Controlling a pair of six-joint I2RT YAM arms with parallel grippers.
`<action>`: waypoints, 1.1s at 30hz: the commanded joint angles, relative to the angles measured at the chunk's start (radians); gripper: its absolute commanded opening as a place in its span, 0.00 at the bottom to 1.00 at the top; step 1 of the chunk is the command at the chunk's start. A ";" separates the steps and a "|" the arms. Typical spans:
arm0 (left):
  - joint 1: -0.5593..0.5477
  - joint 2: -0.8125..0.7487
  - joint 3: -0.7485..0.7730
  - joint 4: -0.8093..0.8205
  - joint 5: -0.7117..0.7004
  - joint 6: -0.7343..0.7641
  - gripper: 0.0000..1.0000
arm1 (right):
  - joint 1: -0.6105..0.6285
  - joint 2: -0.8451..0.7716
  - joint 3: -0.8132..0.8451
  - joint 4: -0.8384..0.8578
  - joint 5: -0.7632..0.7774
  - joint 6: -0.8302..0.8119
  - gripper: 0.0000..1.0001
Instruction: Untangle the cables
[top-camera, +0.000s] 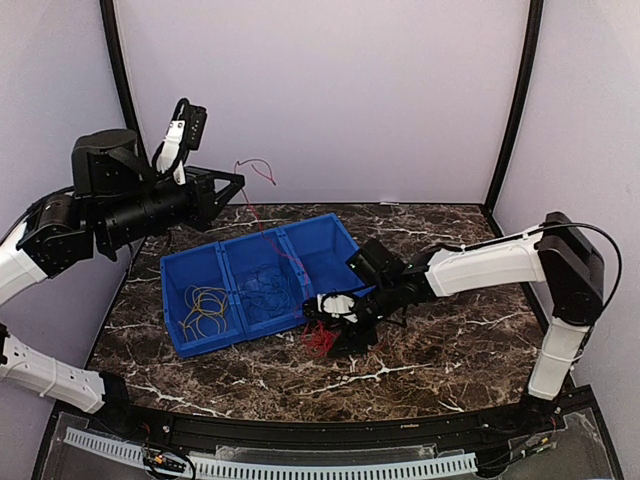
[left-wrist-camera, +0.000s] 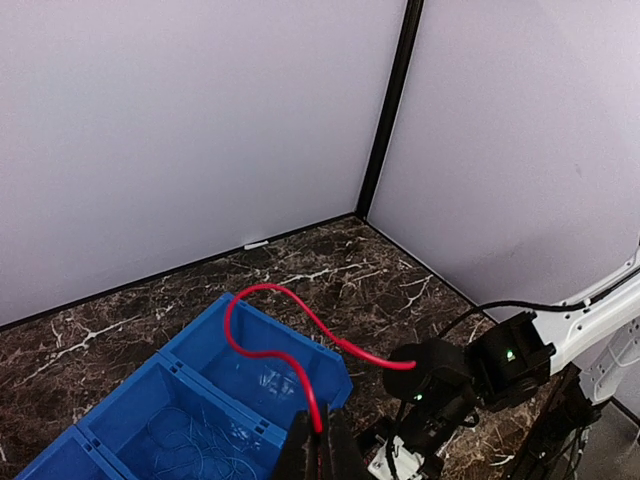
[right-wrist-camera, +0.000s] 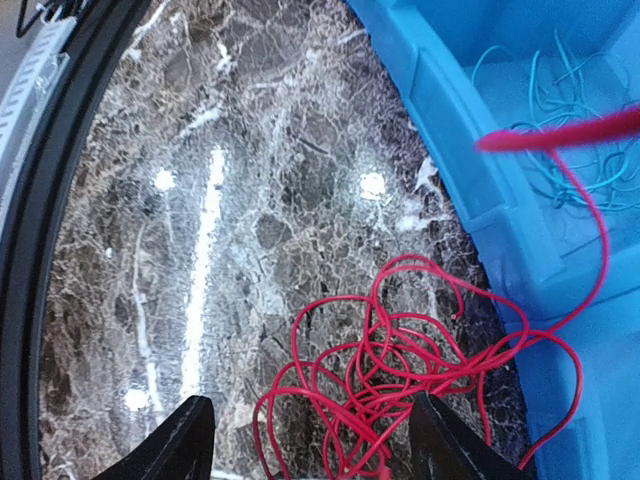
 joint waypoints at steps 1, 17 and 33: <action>-0.001 -0.045 -0.017 0.031 -0.018 -0.028 0.00 | 0.041 0.075 0.027 0.068 0.101 0.042 0.70; -0.002 0.064 0.503 -0.154 -0.269 0.237 0.00 | 0.085 0.116 -0.054 -0.047 0.250 -0.007 0.00; -0.001 0.082 0.677 0.082 -0.454 0.507 0.00 | -0.089 -0.074 -0.269 -0.103 0.332 -0.057 0.00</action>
